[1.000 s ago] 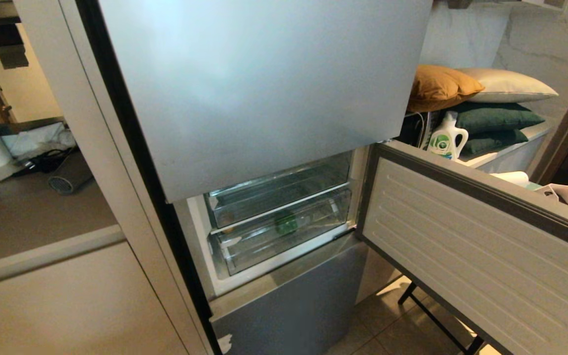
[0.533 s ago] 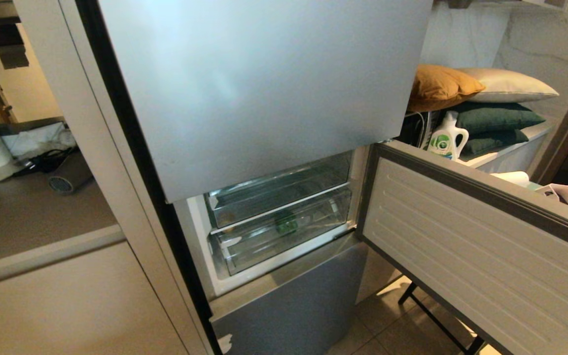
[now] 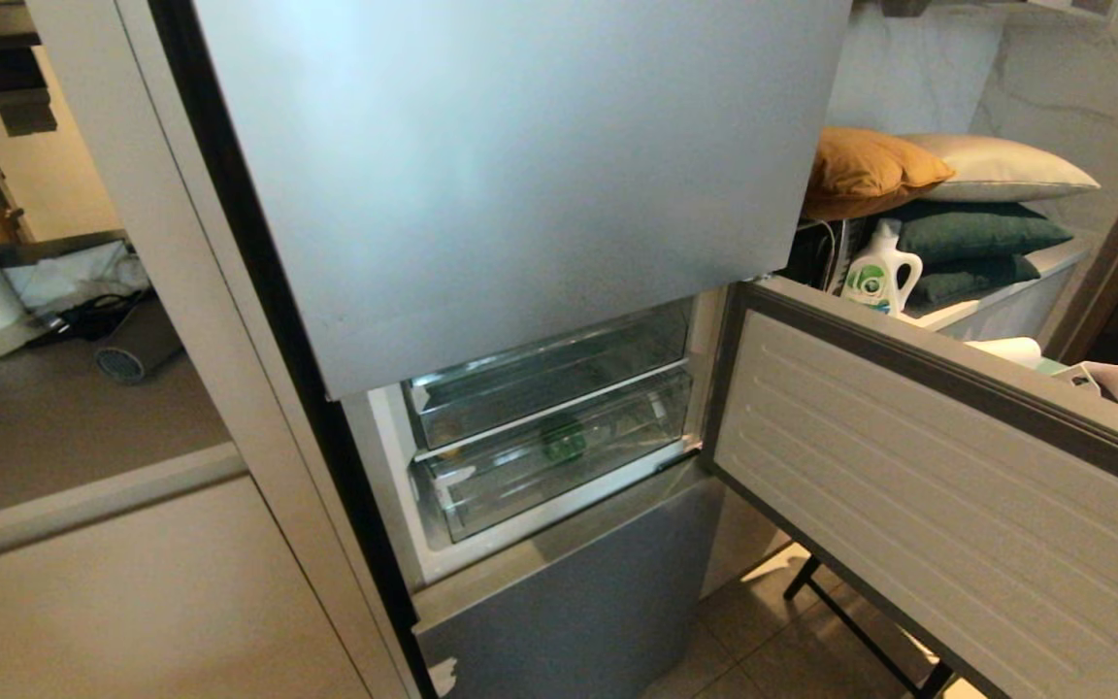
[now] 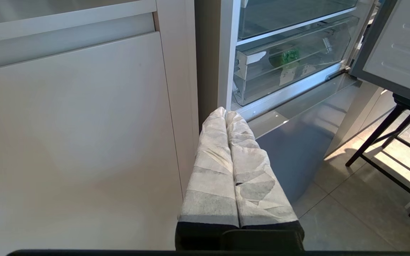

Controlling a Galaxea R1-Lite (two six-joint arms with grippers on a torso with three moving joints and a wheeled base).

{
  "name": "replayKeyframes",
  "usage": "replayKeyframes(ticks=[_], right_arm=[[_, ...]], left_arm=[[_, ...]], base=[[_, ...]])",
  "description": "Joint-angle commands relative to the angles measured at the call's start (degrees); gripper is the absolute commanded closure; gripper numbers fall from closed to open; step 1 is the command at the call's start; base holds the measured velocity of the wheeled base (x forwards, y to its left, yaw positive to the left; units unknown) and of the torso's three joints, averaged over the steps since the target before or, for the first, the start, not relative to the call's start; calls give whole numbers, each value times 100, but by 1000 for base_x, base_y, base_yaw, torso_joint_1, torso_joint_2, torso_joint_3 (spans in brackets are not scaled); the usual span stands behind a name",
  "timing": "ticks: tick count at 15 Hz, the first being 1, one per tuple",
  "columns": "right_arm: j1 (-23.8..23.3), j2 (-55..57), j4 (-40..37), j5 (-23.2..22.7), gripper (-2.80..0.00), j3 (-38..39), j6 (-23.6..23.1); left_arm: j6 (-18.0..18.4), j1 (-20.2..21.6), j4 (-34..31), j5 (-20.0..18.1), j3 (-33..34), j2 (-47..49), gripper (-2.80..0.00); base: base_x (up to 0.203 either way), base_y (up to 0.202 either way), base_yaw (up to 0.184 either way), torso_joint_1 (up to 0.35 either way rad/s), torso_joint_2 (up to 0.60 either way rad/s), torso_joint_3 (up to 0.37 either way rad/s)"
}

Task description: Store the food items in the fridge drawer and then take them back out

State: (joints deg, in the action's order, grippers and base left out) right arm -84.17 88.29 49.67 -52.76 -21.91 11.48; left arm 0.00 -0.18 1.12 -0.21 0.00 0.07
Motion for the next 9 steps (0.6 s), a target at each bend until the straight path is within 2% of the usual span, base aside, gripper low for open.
replayKeyframes(ticks=[1,5,7,9], right_arm=[[175,557,41,-264,0,-32,-7],[697,1290,696,-349,0,-43,28],[769,1511,1025,-400,0,-50,46],[806,1516,1045,-672,0,10,22]], left_arm=[[0,1,2,1,53,1,0],[0,1,2,2,62,1,0],[0,1,2,3,58,1,0],[0,1,2,-3,62,1,0]], base=[[0,0,0,0,0,0],[0,0,0,0,0,0],[0,0,0,0,0,0],[0,0,0,0,0,0]])
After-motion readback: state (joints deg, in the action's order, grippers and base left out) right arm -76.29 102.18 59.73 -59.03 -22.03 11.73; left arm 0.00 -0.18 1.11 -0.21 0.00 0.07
